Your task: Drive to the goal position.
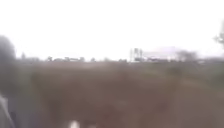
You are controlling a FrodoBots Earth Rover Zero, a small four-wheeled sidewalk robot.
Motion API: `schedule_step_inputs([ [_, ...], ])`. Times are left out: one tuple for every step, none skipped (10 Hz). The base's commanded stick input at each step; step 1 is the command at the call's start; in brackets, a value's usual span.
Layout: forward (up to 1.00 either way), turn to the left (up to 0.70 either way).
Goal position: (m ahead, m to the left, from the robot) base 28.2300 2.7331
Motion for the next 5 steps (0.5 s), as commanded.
schedule_step_inputs([
  [0.7,0.0],
  [0.7,0.0],
  [0.7,0.0],
  [0.7,0.0],
  [0.7,0.0],
])
